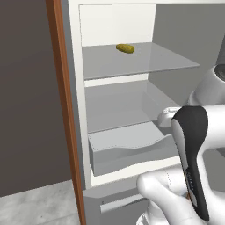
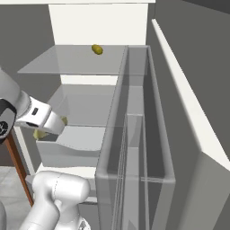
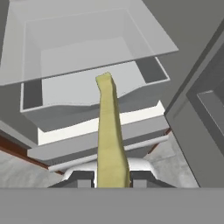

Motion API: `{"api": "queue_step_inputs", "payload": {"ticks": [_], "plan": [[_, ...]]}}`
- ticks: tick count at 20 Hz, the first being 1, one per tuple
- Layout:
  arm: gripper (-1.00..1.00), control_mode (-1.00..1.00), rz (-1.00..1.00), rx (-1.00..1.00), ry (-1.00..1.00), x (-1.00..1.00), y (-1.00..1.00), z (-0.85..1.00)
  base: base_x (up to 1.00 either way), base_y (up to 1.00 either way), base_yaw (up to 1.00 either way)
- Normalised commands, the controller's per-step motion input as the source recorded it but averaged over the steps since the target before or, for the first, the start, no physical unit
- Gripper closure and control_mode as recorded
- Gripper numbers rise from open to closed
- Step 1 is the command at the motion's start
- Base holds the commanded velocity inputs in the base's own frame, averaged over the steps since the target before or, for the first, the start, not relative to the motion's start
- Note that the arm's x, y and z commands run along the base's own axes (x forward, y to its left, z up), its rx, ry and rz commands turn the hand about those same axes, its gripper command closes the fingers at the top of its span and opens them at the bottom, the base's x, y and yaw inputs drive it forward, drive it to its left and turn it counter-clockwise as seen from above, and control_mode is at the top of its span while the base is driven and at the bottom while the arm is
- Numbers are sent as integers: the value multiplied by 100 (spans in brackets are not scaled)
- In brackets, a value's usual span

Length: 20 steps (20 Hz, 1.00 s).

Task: Retrieve the butter from the fridge and place it on a plate on the dining table. Then retrieve the butter knife by the fridge and place it near the plate.

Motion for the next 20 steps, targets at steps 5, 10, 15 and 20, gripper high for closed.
{"api": "queue_step_inputs", "payload": {"ticks": [5,10,15,20], "plan": [[100,-100,0,0,1,0,-6,-3,0,0,0],[100,-100,0,0,0,0,0,0,0,0,0],[100,-100,0,0,0,0,0,0,0,0,0],[100,100,0,0,0,0,0,0,-3,1,0]]}}
